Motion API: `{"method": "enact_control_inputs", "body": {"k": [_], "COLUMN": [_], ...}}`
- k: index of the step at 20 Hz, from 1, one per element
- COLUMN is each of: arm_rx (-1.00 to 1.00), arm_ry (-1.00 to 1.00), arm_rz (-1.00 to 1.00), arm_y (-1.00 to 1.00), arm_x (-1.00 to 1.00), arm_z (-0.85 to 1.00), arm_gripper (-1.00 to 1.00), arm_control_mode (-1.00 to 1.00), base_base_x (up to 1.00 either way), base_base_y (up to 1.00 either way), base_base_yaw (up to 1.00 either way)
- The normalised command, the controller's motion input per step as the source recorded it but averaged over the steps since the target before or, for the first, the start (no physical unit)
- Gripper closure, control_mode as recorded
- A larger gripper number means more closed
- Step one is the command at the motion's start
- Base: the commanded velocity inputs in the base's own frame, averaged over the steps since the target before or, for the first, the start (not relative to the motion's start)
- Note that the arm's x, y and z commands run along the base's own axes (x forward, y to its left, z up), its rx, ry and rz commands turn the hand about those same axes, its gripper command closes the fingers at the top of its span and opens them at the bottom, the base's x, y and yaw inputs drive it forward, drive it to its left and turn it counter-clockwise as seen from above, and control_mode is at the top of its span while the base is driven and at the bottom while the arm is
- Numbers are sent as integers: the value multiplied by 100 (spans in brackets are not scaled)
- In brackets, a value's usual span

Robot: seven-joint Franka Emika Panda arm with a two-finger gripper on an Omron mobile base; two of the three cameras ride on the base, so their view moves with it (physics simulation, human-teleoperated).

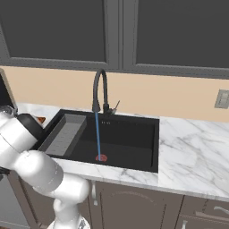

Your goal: Pick the kiwi from the sink and place it on the cutting board to airdry. Then turn off the sink faucet.

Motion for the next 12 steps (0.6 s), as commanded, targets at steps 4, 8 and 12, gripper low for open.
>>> {"method": "enact_control_inputs", "body": {"k": [4, 8, 12], "arm_rx": [0, 0, 0], "arm_ry": [3, 3, 2], "arm_rz": [0, 0, 0], "arm_y": [6, 5, 7], "arm_x": [9, 7, 6], "arm_z": [-14, -16, -13], "arm_gripper": [100, 100, 100], "arm_control_mode": [-100, -100, -100], "base_base_x": [0, 0, 0], "base_base_y": [0, 0, 0], "base_base_yaw": [0, 0, 0]}}
